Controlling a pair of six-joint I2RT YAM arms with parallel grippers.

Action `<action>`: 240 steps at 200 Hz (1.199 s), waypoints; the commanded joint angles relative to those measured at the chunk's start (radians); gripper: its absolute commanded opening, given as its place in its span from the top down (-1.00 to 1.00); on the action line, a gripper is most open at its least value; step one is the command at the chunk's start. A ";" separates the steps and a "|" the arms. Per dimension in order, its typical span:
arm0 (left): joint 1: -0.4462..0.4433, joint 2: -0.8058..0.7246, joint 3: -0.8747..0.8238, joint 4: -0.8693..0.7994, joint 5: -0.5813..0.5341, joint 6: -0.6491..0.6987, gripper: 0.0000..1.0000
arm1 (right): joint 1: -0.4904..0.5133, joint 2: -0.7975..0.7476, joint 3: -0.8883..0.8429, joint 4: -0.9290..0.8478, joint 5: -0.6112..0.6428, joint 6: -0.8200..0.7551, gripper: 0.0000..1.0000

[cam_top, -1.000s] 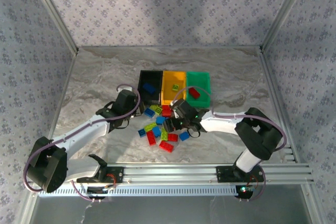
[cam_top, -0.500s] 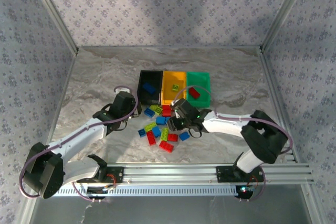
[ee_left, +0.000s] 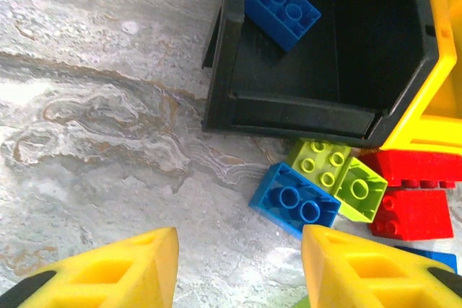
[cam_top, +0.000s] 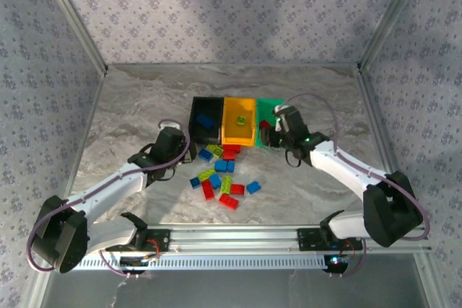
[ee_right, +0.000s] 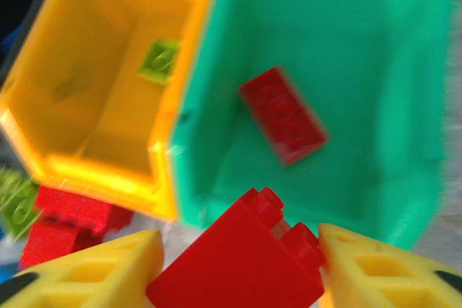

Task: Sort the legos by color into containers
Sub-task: Place the lego in the container, then pick up the lego from the bottom-center of the table.

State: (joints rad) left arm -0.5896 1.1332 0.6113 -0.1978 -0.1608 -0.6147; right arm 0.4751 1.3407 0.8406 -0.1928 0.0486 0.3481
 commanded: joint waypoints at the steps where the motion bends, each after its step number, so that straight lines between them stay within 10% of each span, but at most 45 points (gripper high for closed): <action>1: -0.002 -0.012 -0.021 0.018 0.048 -0.014 0.06 | -0.075 0.064 0.070 -0.034 -0.056 -0.019 -0.23; 69: -0.005 -0.097 -0.075 -0.005 0.000 -0.042 0.08 | -0.009 0.056 0.073 -0.080 -0.147 -0.064 -0.43; 139: -0.005 -0.153 -0.122 0.053 -0.111 -0.077 0.08 | 0.298 -0.074 -0.074 -0.204 -0.258 -0.124 -0.35; 240: -0.004 -0.167 -0.135 0.062 -0.113 -0.107 0.08 | 0.526 0.214 0.074 -0.296 -0.120 -0.302 -0.33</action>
State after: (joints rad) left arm -0.5896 0.9882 0.4747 -0.1272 -0.2596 -0.7086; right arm 0.9810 1.5150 0.8539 -0.4320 -0.1329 0.1280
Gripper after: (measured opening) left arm 0.460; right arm 0.664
